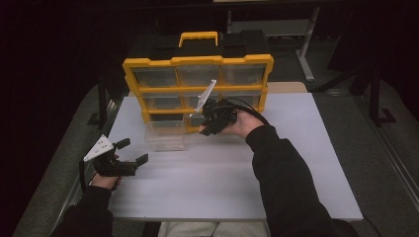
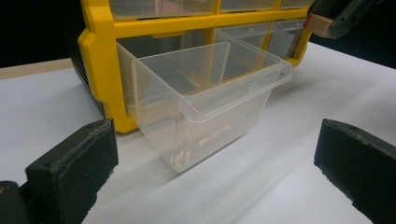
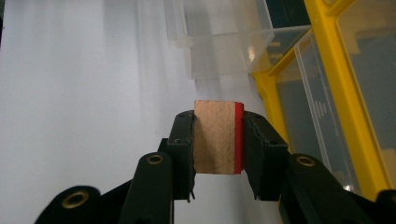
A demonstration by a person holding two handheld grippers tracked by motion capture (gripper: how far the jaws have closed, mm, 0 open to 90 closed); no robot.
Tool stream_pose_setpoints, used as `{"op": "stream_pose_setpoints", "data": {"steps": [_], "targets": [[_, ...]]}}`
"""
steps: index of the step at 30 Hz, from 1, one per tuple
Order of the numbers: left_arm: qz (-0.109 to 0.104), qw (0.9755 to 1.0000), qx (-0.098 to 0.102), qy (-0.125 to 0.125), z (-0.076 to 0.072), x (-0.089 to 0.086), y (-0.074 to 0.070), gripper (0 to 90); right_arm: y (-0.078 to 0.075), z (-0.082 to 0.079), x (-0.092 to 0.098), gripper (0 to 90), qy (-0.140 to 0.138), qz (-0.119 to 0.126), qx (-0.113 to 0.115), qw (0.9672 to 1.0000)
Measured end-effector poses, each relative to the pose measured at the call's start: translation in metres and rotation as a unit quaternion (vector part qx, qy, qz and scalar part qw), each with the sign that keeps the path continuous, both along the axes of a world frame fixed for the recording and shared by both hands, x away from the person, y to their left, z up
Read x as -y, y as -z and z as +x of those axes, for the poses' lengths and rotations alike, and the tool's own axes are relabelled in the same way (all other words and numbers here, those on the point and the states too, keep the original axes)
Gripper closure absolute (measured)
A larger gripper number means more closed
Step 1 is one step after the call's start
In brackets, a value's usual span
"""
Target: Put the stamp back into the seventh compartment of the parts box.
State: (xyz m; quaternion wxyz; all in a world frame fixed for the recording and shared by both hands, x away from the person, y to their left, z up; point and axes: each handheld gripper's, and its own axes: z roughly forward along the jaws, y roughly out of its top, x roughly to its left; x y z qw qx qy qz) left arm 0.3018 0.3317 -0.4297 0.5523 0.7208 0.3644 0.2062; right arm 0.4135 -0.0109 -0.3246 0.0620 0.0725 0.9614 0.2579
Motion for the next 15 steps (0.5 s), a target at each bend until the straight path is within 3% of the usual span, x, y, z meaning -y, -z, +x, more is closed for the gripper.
{"op": "stream_pose_setpoints", "data": {"steps": [15], "targets": [[-0.001, 1.0, 0.0, 0.003, 0.0, 0.0, 0.0, 0.0, -0.011, 0.005, -0.019, 64.9, -0.014, 0.015, 0.009, 0.9998]]}}
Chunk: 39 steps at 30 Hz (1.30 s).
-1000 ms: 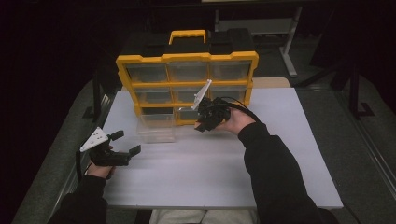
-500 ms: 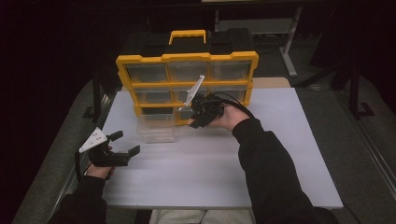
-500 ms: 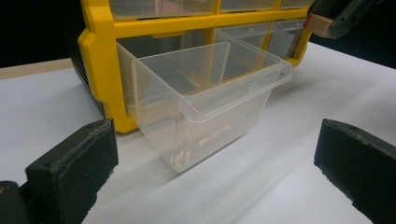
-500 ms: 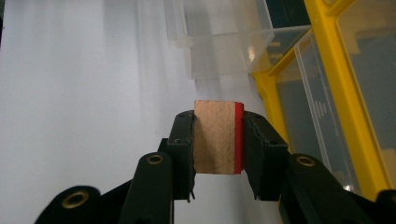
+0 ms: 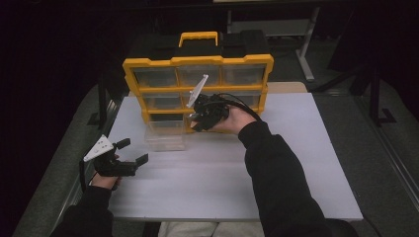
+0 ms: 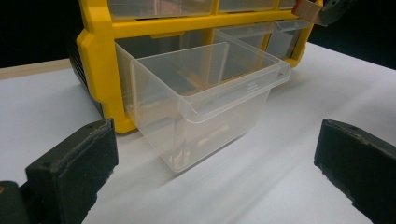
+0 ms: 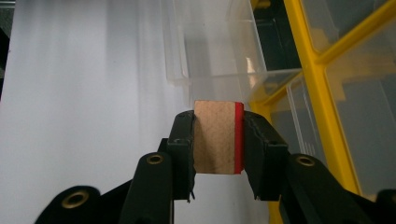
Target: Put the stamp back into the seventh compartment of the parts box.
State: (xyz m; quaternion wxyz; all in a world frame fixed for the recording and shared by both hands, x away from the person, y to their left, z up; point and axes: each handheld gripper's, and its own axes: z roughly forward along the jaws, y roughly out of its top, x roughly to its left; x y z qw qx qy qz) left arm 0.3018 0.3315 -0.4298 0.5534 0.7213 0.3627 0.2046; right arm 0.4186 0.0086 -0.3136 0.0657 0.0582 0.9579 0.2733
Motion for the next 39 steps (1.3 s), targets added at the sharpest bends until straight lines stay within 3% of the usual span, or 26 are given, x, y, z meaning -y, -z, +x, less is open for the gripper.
{"op": "stream_pose_setpoints", "data": {"steps": [6, 39], "targets": [[-0.001, 1.0, 0.001, 0.0, 0.0, 0.0, 0.0, 0.0, 0.0, 0.003, -0.009, 64.8, -0.004, 0.008, 0.003, 1.0], [-0.001, 1.0, 0.002, 0.007, 0.0, 0.001, 0.0, 0.0, 0.005, 0.015, -0.067, 64.9, -0.022, 0.002, 0.005, 0.9997]]}}
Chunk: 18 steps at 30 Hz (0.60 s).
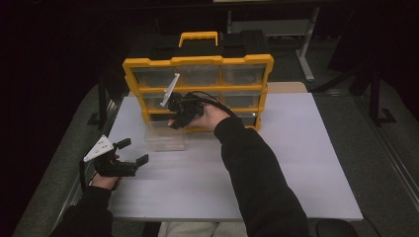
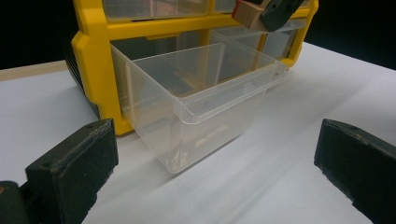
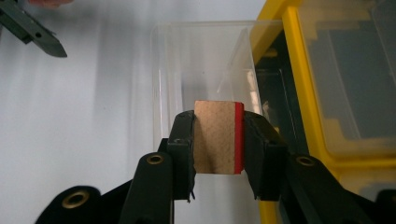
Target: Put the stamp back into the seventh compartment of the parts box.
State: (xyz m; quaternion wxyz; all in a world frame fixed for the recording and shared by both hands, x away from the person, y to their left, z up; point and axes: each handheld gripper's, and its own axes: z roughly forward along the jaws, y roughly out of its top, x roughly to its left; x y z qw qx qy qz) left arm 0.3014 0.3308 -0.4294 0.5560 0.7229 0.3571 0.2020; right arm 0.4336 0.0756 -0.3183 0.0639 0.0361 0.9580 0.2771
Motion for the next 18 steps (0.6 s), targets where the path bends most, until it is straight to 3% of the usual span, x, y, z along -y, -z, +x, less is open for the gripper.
{"op": "stream_pose_setpoints", "data": {"steps": [18], "targets": [[0.001, 1.0, -0.002, 0.003, 0.0, 0.0, 0.0, 0.0, 0.021, 0.006, -0.024, 64.8, -0.012, -0.003, -0.011, 0.9999]]}}
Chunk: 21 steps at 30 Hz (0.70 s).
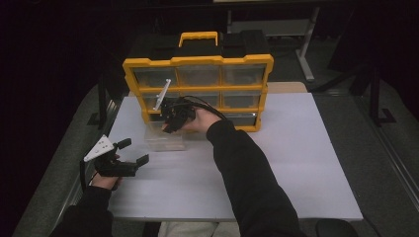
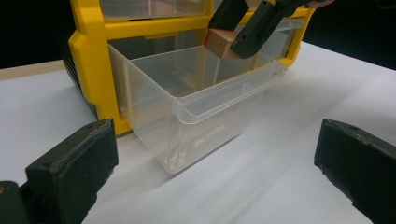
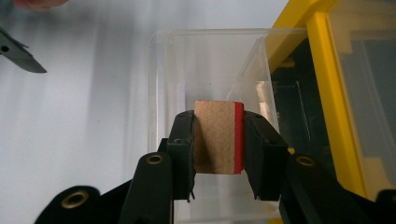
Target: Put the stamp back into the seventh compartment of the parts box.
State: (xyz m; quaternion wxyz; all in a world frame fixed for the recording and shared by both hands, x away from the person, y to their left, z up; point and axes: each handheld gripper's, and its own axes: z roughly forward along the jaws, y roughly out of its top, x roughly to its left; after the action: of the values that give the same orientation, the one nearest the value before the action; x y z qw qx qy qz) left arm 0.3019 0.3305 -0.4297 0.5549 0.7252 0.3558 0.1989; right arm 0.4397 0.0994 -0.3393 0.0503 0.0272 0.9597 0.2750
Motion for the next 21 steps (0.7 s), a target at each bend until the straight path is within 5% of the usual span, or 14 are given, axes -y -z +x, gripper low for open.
{"op": "stream_pose_setpoints", "data": {"steps": [13, 21], "targets": [[-0.001, 1.0, 0.0, 0.002, 0.0, 0.0, 0.0, 0.0, 0.014, 0.005, -0.011, 62.7, -0.003, 0.0, -0.003, 1.0], [-0.001, 1.0, -0.001, 0.002, 0.0, 0.0, 0.0, 0.0, 0.009, 0.003, -0.009, 56.3, 0.007, 0.001, 0.003, 1.0]]}}
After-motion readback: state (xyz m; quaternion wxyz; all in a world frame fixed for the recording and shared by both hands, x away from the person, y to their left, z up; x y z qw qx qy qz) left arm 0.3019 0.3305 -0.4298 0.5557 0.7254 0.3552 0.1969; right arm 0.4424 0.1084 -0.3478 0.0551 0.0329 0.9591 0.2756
